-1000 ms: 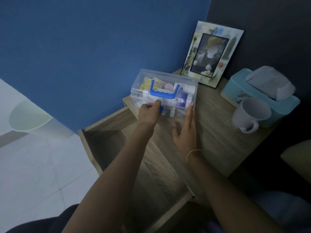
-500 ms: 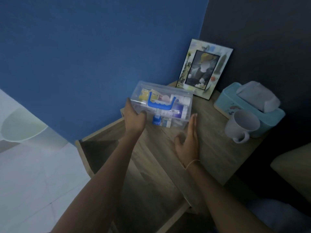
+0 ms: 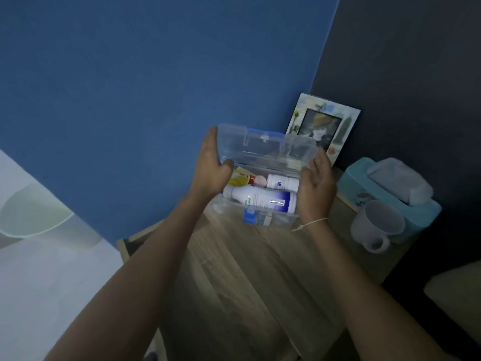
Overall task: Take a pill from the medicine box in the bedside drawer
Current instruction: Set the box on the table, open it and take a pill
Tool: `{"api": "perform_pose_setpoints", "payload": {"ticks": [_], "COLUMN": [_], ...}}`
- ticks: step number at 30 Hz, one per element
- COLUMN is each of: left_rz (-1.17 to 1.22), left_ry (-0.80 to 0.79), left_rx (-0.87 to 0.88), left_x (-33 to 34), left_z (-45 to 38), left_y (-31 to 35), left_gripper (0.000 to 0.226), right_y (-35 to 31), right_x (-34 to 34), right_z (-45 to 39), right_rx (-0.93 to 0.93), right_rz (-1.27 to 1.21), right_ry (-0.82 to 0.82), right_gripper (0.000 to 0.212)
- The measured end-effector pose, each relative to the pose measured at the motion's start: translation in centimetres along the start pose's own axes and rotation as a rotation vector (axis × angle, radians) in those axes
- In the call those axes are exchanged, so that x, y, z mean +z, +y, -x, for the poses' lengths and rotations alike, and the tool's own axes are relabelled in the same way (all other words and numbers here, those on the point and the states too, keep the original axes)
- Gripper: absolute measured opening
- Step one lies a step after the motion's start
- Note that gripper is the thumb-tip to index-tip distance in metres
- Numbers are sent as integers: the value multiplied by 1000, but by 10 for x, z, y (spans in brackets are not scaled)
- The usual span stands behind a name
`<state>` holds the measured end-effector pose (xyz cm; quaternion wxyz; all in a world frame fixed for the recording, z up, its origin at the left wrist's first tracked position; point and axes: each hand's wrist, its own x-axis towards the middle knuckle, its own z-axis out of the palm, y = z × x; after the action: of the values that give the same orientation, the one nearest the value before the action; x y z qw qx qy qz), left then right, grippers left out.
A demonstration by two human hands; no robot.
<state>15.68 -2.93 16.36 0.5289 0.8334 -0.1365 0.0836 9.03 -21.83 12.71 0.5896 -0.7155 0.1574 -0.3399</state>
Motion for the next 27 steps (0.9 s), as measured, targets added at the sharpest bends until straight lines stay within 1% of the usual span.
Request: {"api": "perform_pose_setpoints", "payload": {"ticks": [2, 5, 8, 11, 13, 16, 19, 21, 22, 24, 27], "left_rz": [-107, -226, -310, -325, -310, -334, -405, -444, -450, -467, -485], "left_ry": [-76, -170, -223, -260, -260, -250, -272, -305, -331, -381, -392], "left_rx": [13, 12, 20, 21, 1, 8, 97, 150, 154, 150, 157], "left_x": [3, 5, 5, 7, 7, 8, 12, 14, 16, 22, 30], "left_z": [-11, -29, -41, -44, -42, -27, -3, 10, 15, 21, 21], "left_y": [-2, -5, -7, -10, -14, -22, -31, -35, -35, -34, -26], "left_gripper": [82, 89, 92, 92, 89, 80, 67, 59, 56, 53, 49], "right_y": [0, 4, 9, 9, 8, 8, 20, 37, 46, 65, 88], "right_x": [3, 5, 7, 9, 9, -1, -23, -40, -47, -60, -67], "right_z": [-9, -22, -33, -39, -40, -31, 8, 47, 66, 93, 110], "right_rx": [-34, -77, -64, -39, -33, -75, -108, -82, -66, -30, -25], "right_rz": [73, 278, 440, 509, 525, 562, 572, 559, 572, 662, 973], "right_ry": [-44, -136, -236, -314, -346, -359, -261, -170, -151, -206, -408], "right_gripper": [59, 59, 64, 70, 71, 70, 68, 65, 60, 53, 56]}}
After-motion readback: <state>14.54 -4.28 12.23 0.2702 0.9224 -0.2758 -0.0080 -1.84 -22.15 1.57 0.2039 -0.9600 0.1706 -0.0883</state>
